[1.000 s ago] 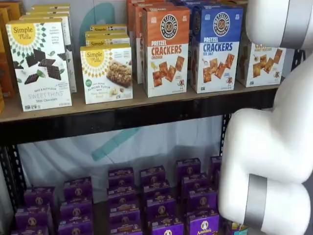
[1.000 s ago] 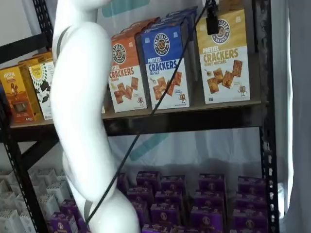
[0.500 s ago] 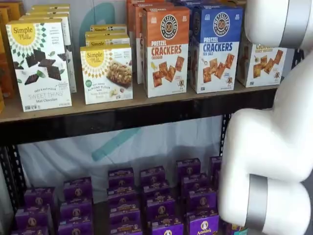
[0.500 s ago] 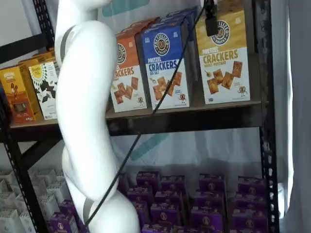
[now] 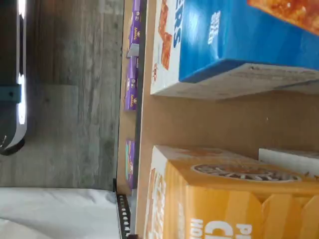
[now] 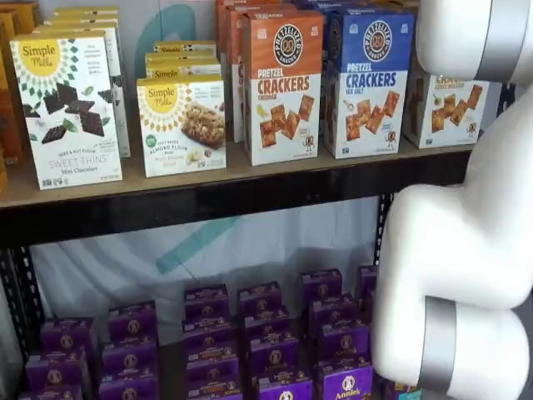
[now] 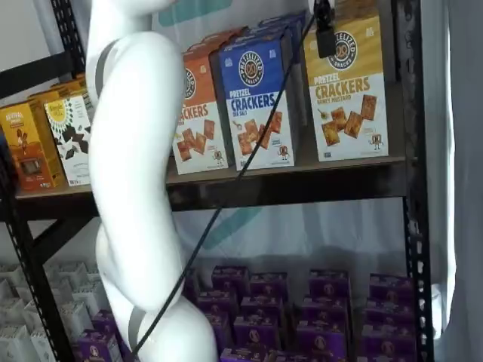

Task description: Retrieve the yellow and white box located on the top shelf, the sixth one from the left

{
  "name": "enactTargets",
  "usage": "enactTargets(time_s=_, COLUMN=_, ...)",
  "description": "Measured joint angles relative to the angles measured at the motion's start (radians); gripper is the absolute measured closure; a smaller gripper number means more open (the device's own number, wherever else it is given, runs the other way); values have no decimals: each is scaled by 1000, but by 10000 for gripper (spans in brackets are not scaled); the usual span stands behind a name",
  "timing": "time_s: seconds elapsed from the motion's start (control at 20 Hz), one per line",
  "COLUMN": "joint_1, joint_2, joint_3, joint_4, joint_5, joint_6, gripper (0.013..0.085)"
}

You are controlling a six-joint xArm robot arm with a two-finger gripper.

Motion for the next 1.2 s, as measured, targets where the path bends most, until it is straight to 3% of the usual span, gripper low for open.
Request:
enactTargets(time_s=0.1, joint_1=-1, joint_2=6, joint_3=-11, joint_4=3, joint_5=12, joint_6=1, gripper=130)
enactTargets(time_s=0.2, joint_1=-4, joint_2=6, joint_3=-13, joint_4=6, joint_5=15, joint_6=0, gripper=210)
enactTargets(time_s=0.55, joint_1=-13, joint_2=1, joint_3=-13, joint_4=14, joint_5=12, joint_6=-7, gripper=210)
enactTargets(time_s=0.65, joint_1=-15, joint_2=1, joint_3=-14, joint_4=17, joint_5=13, joint_6=-8, gripper=290)
enactTargets(time_s=0.95, joint_1=-21, joint_2=-6, joint_3=-9, joint_4=23, joint_5=10, joint_6=-11, gripper=290)
enactTargets(time_s=1.1, joint_1=-25, joint_2=-5, joint_3=-15, joint_4=28, joint_5=17, joint_6=-13, gripper=370)
enactTargets(time_s=1.2, joint_1=-25, joint_2=-5, joint_3=-16, joint_4=27, joint_5=18, joint_6=-14, gripper=370)
